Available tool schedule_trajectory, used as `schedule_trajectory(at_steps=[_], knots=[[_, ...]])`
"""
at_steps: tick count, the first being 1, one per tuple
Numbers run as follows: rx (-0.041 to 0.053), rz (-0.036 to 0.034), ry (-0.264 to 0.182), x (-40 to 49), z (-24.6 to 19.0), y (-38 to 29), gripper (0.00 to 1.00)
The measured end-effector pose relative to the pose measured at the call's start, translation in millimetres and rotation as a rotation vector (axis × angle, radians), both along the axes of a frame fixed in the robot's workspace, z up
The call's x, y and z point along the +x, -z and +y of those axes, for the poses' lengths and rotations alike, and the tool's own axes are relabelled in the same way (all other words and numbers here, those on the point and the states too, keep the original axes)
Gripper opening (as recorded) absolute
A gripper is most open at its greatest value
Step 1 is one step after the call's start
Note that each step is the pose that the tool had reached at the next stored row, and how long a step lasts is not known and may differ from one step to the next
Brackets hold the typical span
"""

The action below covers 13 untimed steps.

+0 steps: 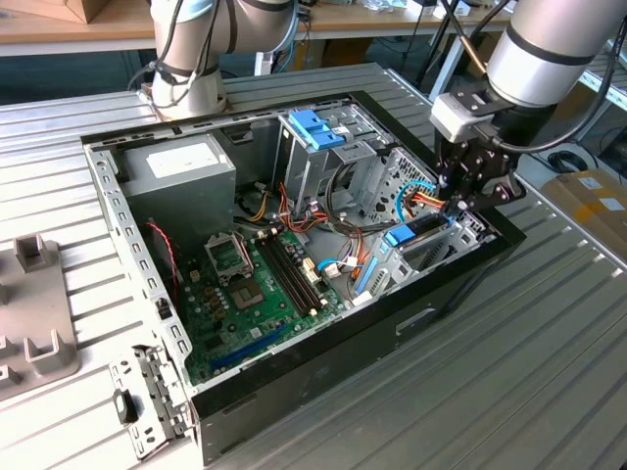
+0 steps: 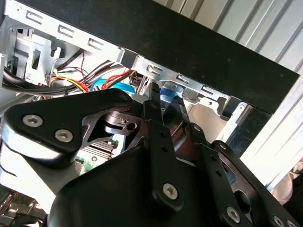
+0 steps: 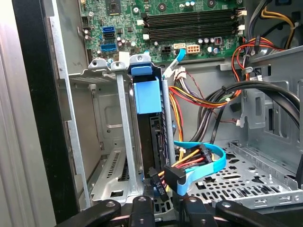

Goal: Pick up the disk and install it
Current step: 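Insert the first disk wire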

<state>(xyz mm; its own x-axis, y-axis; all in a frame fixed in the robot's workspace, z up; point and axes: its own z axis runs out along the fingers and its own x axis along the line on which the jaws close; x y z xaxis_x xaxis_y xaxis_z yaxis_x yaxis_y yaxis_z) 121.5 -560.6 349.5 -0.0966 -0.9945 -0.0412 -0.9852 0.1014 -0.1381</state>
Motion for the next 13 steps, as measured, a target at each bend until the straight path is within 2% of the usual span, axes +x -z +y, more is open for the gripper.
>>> schedule_trajectory(at_steps=[2,7,11,13], knots=[[0.0001,0.0,0.0,0.0,0.0,-3.4,0.3],[0.0003,0.0,0.0,0.0,0.0,-4.9,0.3],[0.0033,0.0,0.0,0.0,0.0,-13.3,0.3],[0.0052,0.0,0.0,0.0,0.0,-13.4,0.3]])
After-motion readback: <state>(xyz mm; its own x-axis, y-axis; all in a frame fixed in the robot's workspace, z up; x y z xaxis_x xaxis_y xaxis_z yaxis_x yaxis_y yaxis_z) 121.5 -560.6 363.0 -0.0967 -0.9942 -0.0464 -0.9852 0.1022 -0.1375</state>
